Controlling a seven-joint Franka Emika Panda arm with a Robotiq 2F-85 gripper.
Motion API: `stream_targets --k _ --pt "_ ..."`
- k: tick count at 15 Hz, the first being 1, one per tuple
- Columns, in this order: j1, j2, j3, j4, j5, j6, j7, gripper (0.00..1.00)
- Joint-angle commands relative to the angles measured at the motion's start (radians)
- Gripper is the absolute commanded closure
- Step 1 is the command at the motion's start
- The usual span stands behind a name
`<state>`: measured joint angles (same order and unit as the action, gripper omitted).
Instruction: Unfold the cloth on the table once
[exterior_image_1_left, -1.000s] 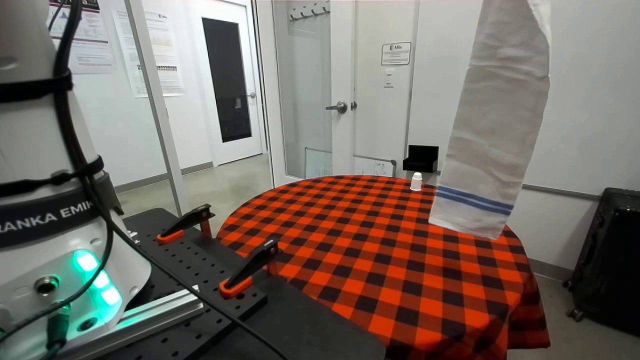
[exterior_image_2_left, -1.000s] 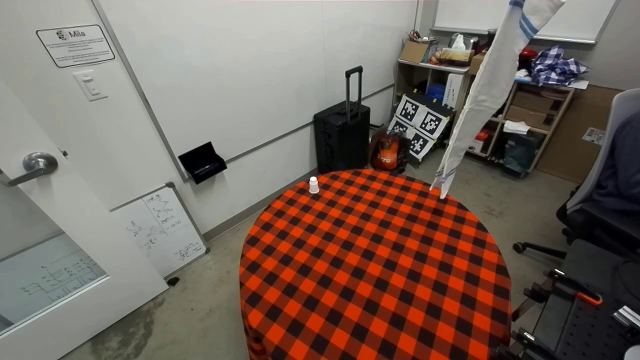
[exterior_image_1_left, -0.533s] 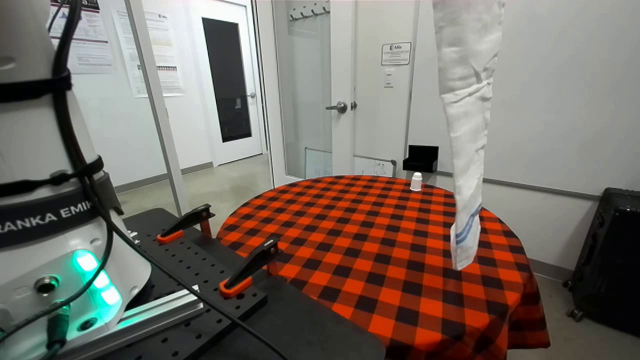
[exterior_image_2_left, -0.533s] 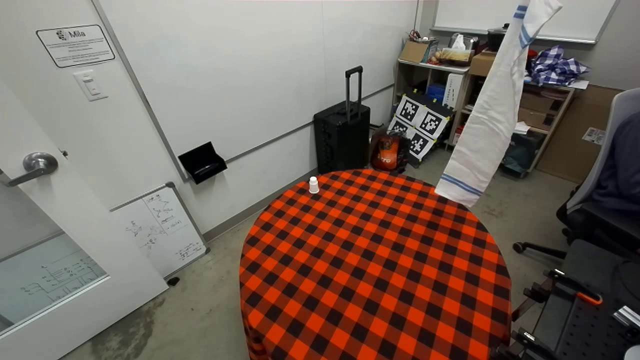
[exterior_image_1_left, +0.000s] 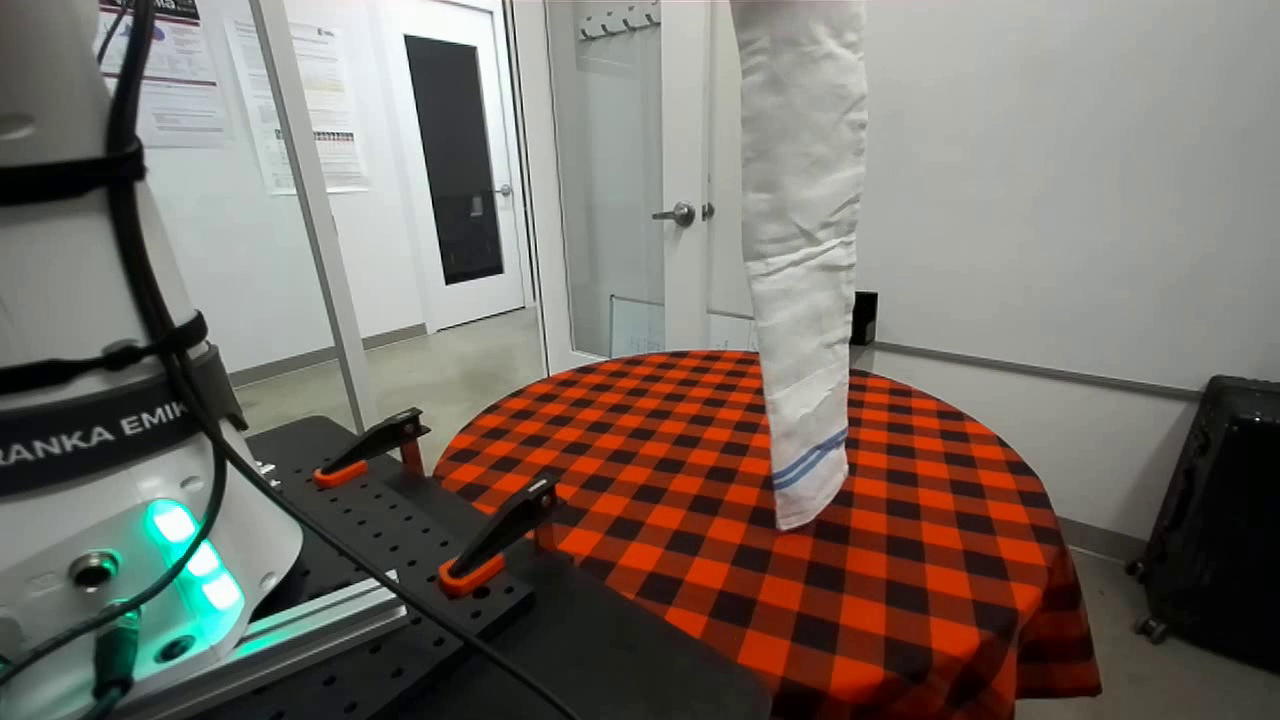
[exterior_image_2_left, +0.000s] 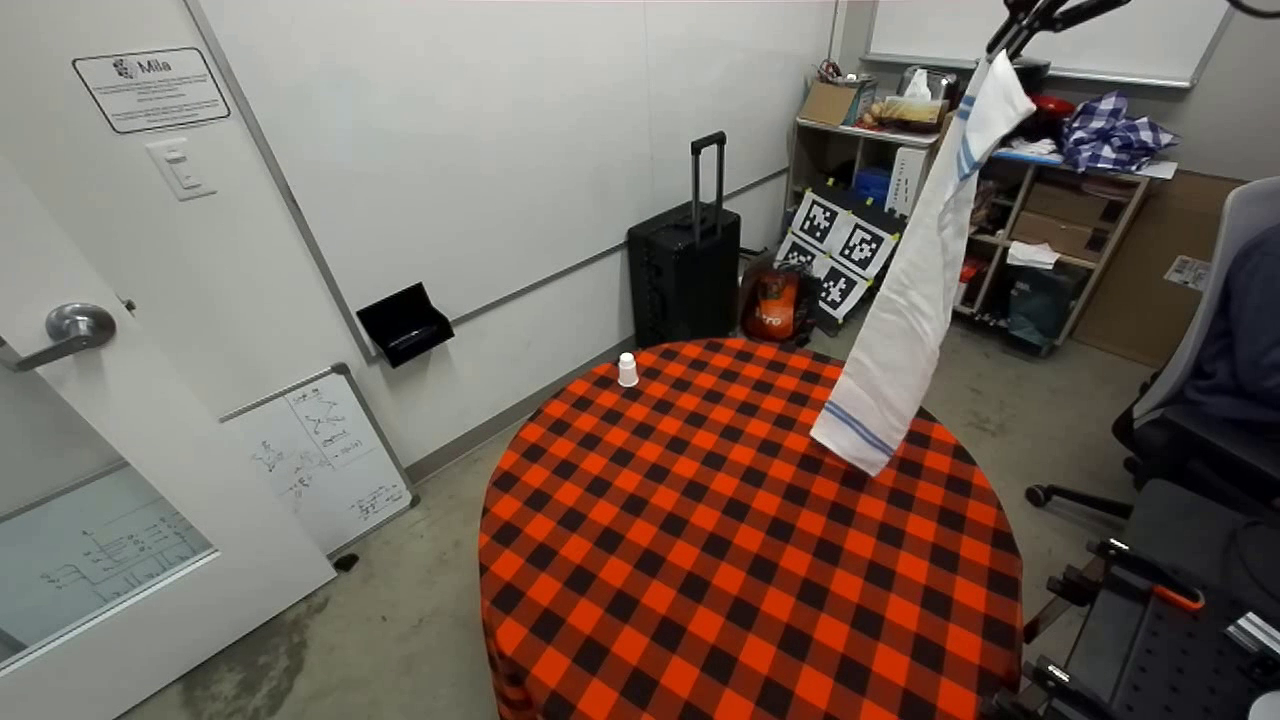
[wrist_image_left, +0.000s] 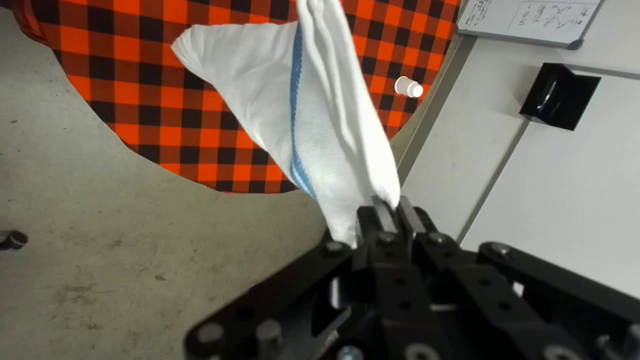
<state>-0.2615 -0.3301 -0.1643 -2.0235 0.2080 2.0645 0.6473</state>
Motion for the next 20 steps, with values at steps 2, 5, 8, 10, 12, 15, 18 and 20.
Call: stream_targets --k 2,5,8,10,12,15,18,20 --pt "-0.01 -0.064 -0.002 -0.112 0.006 0.063 -0.003 0.99" --pt "-0.034 -0.094 -0.026 -0.129 0.009 0.067 -0.009 0.99" --pt "-0.07 -0.141 -0.055 -0.118 0.0 0.046 -0.016 0.99" --pt "-0.097 -0.176 -0.075 -0.103 -0.005 0.037 -0.021 0.99" --pt "-0.123 -0.2 -0.091 -0.086 -0.008 0.03 -0.024 0.99" --pt "-0.155 -0.212 -0.106 -0.073 -0.001 0.039 -0.006 0.99" --pt "-0.177 -0.208 -0.104 -0.078 0.004 0.064 0.024 0.99" --pt "-0.179 -0.206 -0.104 -0.088 0.004 0.071 0.013 0.99"
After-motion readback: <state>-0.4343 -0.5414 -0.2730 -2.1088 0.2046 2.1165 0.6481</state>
